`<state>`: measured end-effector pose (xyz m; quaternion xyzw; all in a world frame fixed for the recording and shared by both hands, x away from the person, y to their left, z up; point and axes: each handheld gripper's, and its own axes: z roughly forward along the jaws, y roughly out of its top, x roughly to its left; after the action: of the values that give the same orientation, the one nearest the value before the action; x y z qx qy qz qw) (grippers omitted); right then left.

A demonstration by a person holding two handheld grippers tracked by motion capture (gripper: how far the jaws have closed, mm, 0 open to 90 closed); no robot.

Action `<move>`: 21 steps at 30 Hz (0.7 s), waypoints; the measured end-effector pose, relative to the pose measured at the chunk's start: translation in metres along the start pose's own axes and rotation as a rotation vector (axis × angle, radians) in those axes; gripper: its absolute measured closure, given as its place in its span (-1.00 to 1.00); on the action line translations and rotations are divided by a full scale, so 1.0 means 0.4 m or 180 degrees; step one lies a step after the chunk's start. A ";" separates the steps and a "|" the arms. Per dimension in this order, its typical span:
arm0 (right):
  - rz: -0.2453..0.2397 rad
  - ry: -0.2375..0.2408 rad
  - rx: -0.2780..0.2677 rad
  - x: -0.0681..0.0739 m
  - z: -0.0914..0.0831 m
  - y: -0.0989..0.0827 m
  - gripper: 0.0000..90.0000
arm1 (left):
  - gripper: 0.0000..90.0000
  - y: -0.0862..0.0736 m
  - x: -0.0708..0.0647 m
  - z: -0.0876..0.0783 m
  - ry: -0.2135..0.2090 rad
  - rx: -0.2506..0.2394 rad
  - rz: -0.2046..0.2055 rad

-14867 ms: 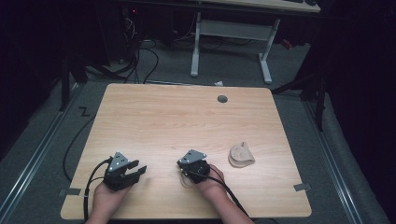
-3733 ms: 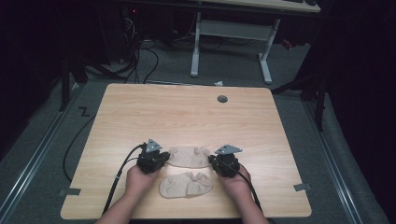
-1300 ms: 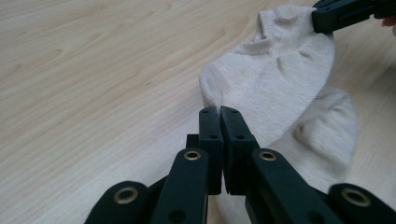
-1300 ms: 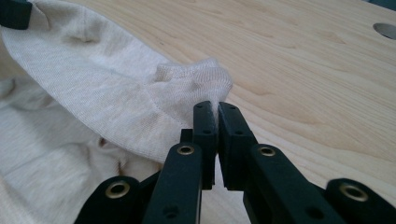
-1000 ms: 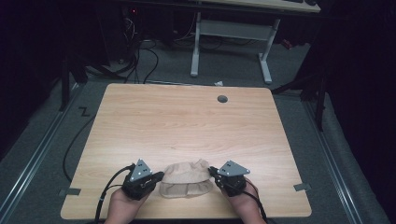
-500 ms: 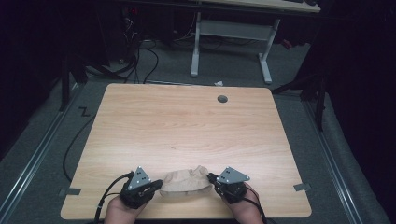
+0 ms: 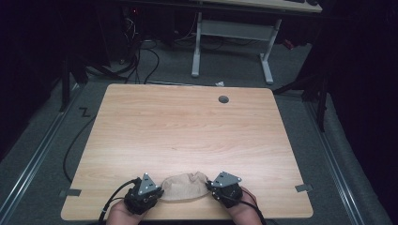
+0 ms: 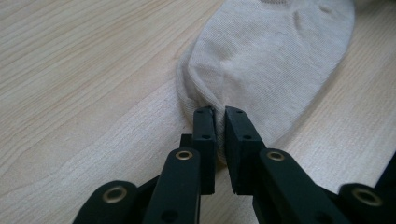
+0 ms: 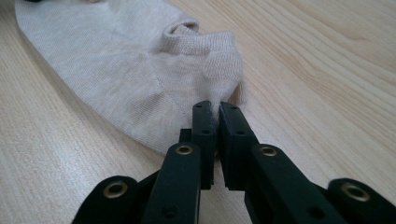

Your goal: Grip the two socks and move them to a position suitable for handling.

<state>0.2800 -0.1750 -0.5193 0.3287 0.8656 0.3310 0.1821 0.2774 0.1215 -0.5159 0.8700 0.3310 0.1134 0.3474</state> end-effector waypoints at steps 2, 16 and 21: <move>0.0022 0.0006 0.0003 0.000 0.002 0.000 0.89 | 0.81 0.001 0.003 0.002 0.0009 -0.0002 0.0000; 0.0130 0.0014 -0.0049 -0.013 0.006 -0.001 0.72 | 0.50 0.018 0.028 0.026 0.0015 -0.0043 -0.0065; 0.0210 0.0041 -0.0241 -0.015 -0.010 0.006 0.54 | 0.31 0.024 0.026 0.016 0.0008 -0.0173 -0.0056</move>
<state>0.2831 -0.1796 -0.5143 0.3478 0.8423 0.3715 0.1777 0.2930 0.1197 -0.5145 0.8572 0.3359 0.1203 0.3714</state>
